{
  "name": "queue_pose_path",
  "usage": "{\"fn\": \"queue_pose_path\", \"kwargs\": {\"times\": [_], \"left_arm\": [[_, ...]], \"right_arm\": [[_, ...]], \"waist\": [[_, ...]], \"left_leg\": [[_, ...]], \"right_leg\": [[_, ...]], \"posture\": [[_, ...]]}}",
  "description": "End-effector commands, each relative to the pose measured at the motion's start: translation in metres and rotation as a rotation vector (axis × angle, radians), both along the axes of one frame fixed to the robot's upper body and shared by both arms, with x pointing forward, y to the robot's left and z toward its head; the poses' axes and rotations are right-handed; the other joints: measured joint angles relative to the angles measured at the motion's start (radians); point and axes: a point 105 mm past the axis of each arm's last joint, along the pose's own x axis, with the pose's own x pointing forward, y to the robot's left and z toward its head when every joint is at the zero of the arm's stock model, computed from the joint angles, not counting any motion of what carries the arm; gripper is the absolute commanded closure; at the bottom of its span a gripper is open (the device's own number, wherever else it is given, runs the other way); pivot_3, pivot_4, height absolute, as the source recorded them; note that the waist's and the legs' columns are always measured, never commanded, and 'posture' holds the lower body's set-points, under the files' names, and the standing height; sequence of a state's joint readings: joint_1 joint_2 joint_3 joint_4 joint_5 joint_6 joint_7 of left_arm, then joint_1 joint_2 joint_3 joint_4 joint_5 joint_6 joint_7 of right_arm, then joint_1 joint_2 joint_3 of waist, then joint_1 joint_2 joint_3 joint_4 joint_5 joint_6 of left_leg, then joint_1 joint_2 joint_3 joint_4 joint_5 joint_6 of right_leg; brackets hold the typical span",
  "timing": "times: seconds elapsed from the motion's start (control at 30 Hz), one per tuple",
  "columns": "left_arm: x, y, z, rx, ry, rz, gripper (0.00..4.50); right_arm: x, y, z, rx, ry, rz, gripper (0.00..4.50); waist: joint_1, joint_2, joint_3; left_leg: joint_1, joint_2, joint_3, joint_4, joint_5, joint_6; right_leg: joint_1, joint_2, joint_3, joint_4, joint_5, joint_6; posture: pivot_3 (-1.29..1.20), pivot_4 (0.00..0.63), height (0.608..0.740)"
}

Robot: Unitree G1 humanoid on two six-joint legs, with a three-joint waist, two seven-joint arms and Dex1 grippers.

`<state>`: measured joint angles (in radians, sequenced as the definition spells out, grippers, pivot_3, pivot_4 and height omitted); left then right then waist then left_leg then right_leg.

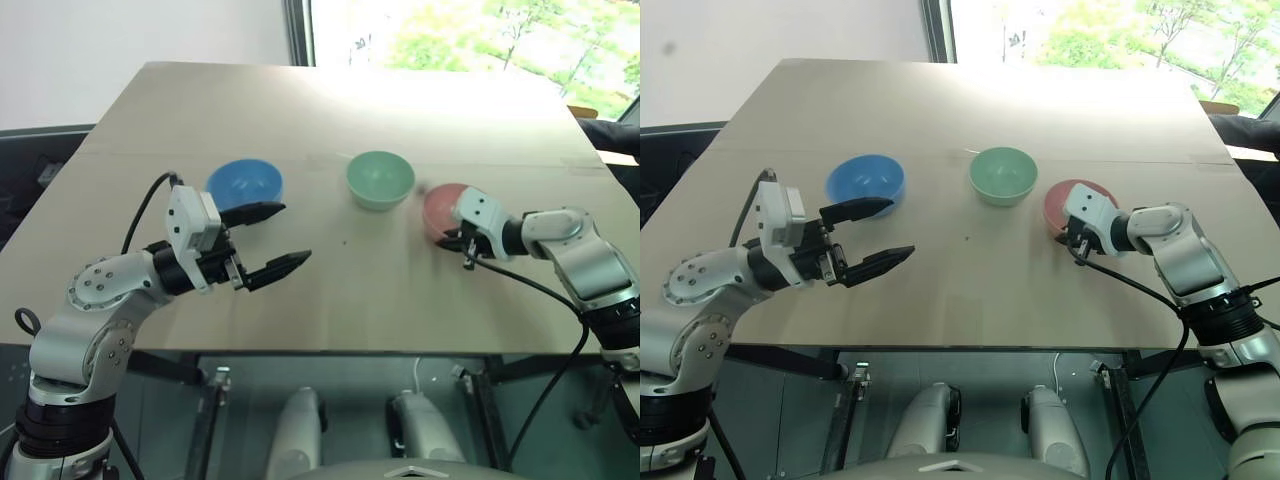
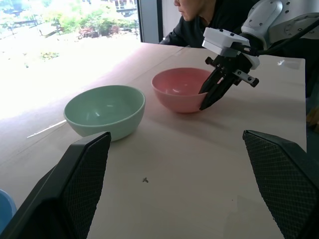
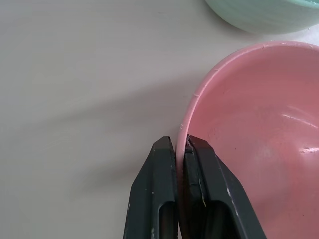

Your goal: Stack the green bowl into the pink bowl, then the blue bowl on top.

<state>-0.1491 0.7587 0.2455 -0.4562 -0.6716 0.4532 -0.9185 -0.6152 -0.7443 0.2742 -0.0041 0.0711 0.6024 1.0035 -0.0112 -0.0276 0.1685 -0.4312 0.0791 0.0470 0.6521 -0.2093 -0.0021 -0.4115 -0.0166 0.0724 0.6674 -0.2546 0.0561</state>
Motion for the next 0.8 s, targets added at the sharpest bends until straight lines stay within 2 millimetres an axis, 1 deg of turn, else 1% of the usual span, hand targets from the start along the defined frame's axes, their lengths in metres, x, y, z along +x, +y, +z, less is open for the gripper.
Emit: {"fn": "queue_pose_path", "kwargs": {"times": [0.03,0.2,0.3,0.43,0.47,0.53,0.57,0.67,0.73,0.8], "left_arm": [[-0.001,0.0,0.006,0.002,-0.032,-0.008,0.0],[-0.001,0.0,0.006,0.0,-0.031,-0.004,0.0],[-0.002,0.0,0.005,-0.002,-0.028,-0.004,0.0],[-0.003,0.0,0.005,-0.009,-0.018,-0.004,0.0],[-0.004,0.0,0.004,-0.011,-0.014,-0.007,0.0],[-0.007,0.0,0.004,-0.018,-0.002,-0.026,0.0],[-0.01,0.0,0.004,-0.02,0.006,-0.039,0.0],[-0.016,0.003,0.003,-0.005,0.027,-0.075,0.0],[-0.019,0.005,0.001,0.012,0.041,-0.093,0.0],[-0.018,0.009,-0.002,0.04,0.05,-0.079,0.0]], "right_arm": [[-0.006,0.006,-0.004,0.004,0.031,0.02,4.44],[-0.009,0.012,-0.002,0.008,0.034,0.036,4.44],[-0.006,0.014,0.0,-0.008,0.001,0.035,3.4],[-0.007,0.02,0.009,0.016,-0.011,0.052,1.75],[-0.007,0.02,0.011,0.018,-0.019,0.053,1.43],[-0.007,0.021,0.019,0.021,-0.049,0.055,0.44],[-0.004,0.021,0.026,0.028,-0.089,0.044,0.07],[-0.004,0.025,0.049,0.031,-0.164,0.066,0.07],[-0.004,0.034,0.066,0.054,-0.208,0.099,0.07],[-0.002,0.046,0.079,0.063,-0.248,0.147,0.07]], "waist": [[0.0,0.0,0.0],[-0.002,0.0,0.0],[-0.002,0.0,0.0],[-0.002,0.001,0.001],[-0.002,0.001,0.001],[-0.002,0.001,0.001],[-0.002,0.001,0.001],[-0.003,0.001,0.001],[-0.005,0.001,0.001],[-0.007,0.003,0.002]], "left_leg": [[0.0,0.0,0.0,0.0,0.0,0.0],[0.0,0.0,0.0,0.0,0.0,0.0],[0.0,0.0,0.0,0.0,0.0,0.0],[-0.001,0.0,0.0,0.0,0.0,0.0],[-0.001,0.0,0.0,0.0,0.0,0.0],[-0.001,0.0,0.0,-0.001,0.0,0.0],[-0.001,0.0,0.0,-0.001,0.0,0.0],[-0.001,0.0,0.0,-0.001,0.0,0.0],[-0.001,0.0,0.001,-0.001,0.0,0.0],[-0.001,0.0,0.001,-0.002,0.0,0.0]], "right_leg": [[0.0,0.0,0.0,0.0,0.0,0.0],[0.0,0.0,0.0,0.0,0.0,0.0],[0.0,0.0,0.0,0.0,0.0,0.0],[-0.001,0.0,0.0,0.0,0.0,0.0],[-0.001,0.0,0.0,0.0,0.0,0.0],[-0.001,0.0,0.0,0.0,0.0,0.0],[-0.001,0.0,0.0,0.0,0.0,0.0],[-0.002,0.0,0.0,0.0,0.0,0.0],[-0.002,0.0,0.0,0.0,0.0,0.0],[-0.002,0.0,0.0,0.0,0.0,0.0]], "posture": [[0.0,0.15,0.74],[0.0,0.15,0.74],[0.0,0.15,0.74],[0.0,0.15,0.74],[0.0,0.15,0.74],[0.0,0.15,0.74],[0.0,0.15,0.74],[0.0,0.15,0.74],[0.0,0.15,0.74],[0.0,0.15,0.74]]}}
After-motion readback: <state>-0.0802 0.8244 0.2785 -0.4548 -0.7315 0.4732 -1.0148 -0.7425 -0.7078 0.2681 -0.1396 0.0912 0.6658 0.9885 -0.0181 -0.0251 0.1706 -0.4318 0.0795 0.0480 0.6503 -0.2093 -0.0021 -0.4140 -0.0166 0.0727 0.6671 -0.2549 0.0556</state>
